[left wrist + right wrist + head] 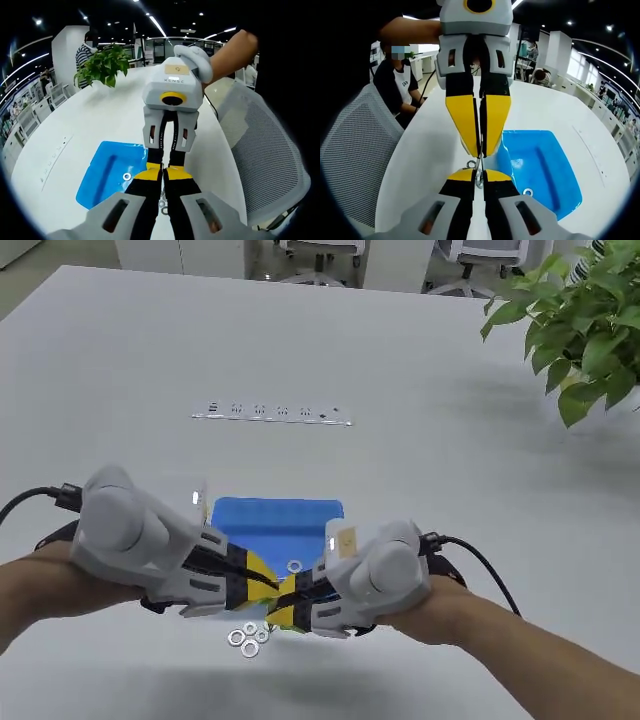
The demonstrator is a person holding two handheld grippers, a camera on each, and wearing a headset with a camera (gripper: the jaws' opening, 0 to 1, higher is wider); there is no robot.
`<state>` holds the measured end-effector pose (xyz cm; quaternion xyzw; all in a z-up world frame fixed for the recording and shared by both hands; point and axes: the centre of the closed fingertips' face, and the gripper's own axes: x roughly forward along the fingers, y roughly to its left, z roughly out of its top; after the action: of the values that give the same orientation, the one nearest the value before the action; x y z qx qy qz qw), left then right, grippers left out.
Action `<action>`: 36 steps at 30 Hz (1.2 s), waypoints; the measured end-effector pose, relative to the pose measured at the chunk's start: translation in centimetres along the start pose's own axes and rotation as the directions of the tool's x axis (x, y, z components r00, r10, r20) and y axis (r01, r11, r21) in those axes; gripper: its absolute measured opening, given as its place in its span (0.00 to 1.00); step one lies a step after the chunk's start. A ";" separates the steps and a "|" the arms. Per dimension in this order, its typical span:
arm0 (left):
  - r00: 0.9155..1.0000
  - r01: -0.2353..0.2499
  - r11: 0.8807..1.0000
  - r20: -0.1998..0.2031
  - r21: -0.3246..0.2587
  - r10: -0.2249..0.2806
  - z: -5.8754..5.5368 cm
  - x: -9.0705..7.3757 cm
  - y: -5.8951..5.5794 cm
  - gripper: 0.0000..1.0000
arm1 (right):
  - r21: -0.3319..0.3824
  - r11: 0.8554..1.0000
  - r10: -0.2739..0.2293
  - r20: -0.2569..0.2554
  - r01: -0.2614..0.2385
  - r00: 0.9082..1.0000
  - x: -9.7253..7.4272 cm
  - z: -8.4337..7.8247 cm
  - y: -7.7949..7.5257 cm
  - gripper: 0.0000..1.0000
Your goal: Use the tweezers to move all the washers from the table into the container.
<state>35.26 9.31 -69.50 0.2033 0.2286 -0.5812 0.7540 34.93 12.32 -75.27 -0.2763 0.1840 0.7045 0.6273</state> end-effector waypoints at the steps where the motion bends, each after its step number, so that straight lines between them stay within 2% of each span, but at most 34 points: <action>1: 1.000 -0.005 1.000 0.009 -0.001 0.005 0.2 -0.1 0.0 0.07 | 0.001 1.000 -0.002 0.001 0.002 1.000 -0.1 0.0 0.0 0.07; 4: 0.999 -0.004 1.000 0.045 -0.015 0.004 0.7 -0.4 0.0 0.13 | -0.012 1.000 -0.005 -0.004 0.005 1.000 -0.3 0.1 0.1 0.07; 8: 0.998 -0.010 0.999 0.063 -0.042 0.013 0.9 -0.8 0.0 0.21 | -0.017 1.000 -0.008 -0.007 0.008 1.000 -0.6 0.1 0.2 0.07; 13: 0.997 -0.015 0.997 0.075 -0.079 0.021 0.5 -1.4 -0.4 0.35 | -0.021 1.000 -0.017 -0.003 0.017 1.000 -1.3 0.4 0.2 0.07; 17: 0.995 -0.042 0.993 0.086 -0.113 0.051 0.2 -1.9 -0.5 0.48 | -0.031 0.999 -0.017 0.000 0.017 1.000 -1.8 0.9 0.3 0.07; 19: 0.994 -0.053 0.987 0.089 -0.149 0.067 0.0 -2.2 -0.5 0.53 | -0.034 0.999 -0.018 0.003 0.018 1.000 -2.1 1.2 0.3 0.07; 22: 0.991 -0.083 0.982 0.090 -0.169 0.099 -0.3 -2.7 -0.5 0.61 | -0.032 0.999 -0.032 0.013 0.032 0.999 -2.6 1.8 0.0 0.07; 27: 0.979 -0.146 0.966 0.106 -0.211 0.172 -0.6 -3.8 -0.1 0.76 | -0.033 0.998 -0.045 0.024 0.046 0.999 -3.4 2.7 -0.4 0.07; 36: 0.965 -0.202 0.944 0.113 -0.260 0.237 -1.1 -5.3 0.2 0.89 | -0.049 0.998 -0.031 0.026 0.032 0.999 -4.3 4.0 -0.8 0.07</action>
<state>34.21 14.15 -67.30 0.0904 0.2200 -0.4737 0.8480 35.30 11.49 -69.39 -0.2857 0.1543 0.7023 0.6335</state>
